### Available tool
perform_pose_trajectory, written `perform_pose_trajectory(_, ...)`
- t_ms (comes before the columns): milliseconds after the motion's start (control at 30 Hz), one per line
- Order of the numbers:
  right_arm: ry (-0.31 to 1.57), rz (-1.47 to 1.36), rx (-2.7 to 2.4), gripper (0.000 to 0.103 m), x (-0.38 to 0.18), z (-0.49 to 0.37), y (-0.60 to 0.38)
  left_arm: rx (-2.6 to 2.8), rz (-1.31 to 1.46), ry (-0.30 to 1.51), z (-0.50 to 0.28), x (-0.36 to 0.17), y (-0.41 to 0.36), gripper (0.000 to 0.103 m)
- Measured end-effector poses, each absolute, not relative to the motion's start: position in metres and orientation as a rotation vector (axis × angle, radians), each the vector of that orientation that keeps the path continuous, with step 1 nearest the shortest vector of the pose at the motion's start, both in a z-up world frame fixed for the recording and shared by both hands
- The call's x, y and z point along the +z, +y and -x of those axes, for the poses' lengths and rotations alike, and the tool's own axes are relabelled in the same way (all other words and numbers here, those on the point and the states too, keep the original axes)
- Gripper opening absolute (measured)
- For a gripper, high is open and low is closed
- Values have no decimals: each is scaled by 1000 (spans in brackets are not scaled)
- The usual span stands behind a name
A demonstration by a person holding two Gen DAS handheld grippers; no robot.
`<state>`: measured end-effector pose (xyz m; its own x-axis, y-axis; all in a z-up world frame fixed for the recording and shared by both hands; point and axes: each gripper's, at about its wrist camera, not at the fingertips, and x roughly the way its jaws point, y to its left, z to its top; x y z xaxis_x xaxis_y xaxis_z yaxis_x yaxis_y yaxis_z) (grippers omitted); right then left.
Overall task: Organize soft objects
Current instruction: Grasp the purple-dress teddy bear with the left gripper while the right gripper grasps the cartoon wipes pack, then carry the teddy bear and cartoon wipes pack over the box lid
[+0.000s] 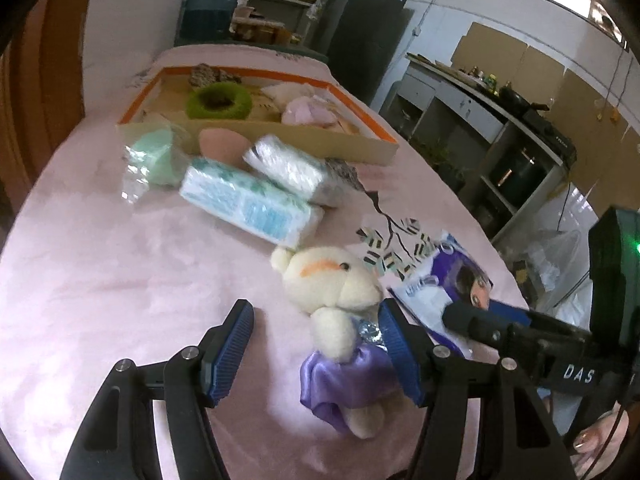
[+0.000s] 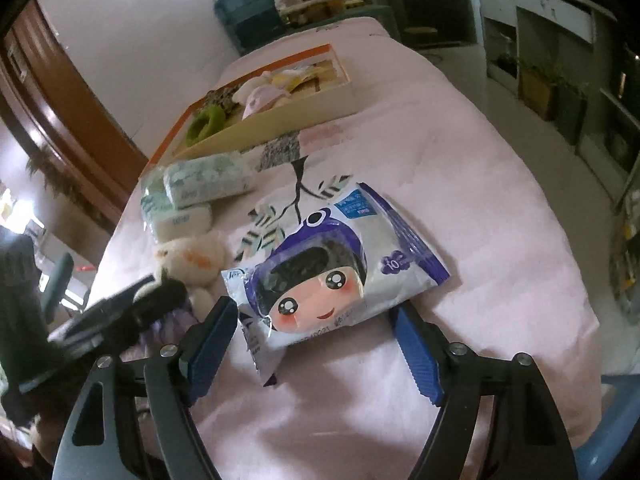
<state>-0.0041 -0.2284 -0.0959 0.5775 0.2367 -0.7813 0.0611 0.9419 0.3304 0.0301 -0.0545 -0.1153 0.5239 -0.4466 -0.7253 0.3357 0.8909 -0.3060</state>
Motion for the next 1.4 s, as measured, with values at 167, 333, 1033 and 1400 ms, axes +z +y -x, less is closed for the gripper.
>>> perform_pose_trajectory(167,942,-340,91,80,-96,-7,-228,-475,94,883,-26,-116,-63,54)
perform_pose_trajectory(333,944,-303,65,80,-97,-20,-221,-532,130,870,-23,-116,-62,37)
perform_pose_trajectory(1033,862,-236,45,29,-85,-23,-213,-563,172,762,-10,-94,-48,34)
perform_pose_trajectory(1400,801,-211,54,29,-62,-17,-221,-550,183,715,-11,-76,-42,34)
